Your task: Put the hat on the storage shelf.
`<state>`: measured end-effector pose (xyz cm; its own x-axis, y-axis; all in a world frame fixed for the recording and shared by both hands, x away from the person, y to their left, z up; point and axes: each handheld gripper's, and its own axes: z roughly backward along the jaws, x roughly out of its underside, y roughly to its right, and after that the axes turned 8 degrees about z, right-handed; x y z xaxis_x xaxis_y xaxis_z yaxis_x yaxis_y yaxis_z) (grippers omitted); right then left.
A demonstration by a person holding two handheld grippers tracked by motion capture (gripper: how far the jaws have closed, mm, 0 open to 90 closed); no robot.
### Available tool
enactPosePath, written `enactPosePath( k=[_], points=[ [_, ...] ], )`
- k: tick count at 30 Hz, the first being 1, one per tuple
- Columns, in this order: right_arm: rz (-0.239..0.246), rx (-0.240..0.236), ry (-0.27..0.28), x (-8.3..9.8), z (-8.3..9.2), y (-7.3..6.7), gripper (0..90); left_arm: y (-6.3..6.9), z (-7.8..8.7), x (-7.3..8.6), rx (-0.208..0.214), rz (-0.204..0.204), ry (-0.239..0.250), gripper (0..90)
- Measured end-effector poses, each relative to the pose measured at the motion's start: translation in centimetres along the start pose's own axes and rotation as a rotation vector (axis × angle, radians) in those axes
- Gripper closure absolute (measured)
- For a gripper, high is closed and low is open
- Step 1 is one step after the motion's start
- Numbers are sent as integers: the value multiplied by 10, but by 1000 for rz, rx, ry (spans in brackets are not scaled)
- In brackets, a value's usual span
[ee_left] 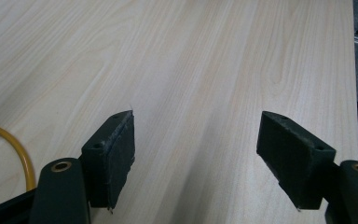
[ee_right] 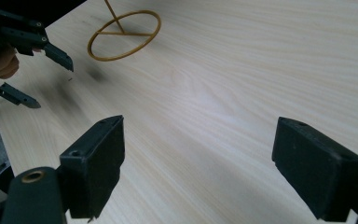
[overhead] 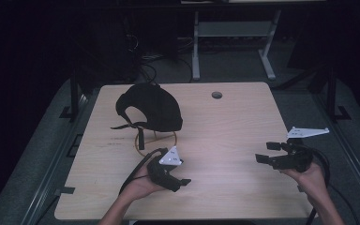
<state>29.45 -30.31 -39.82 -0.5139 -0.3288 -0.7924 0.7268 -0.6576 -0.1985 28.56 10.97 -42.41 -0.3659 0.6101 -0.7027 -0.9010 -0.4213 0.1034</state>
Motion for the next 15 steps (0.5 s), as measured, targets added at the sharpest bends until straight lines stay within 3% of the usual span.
enactPosePath(
  k=[7, 15],
  points=[
    [-21, -6, -7, 19, -3, -1, 166, 0, -1, 1, 3, 8, 3, 277],
    [-7, -5, -35, 43, -12, -21, 158, 1, -3, 1, 13, 5, -8, 277]
  ],
)
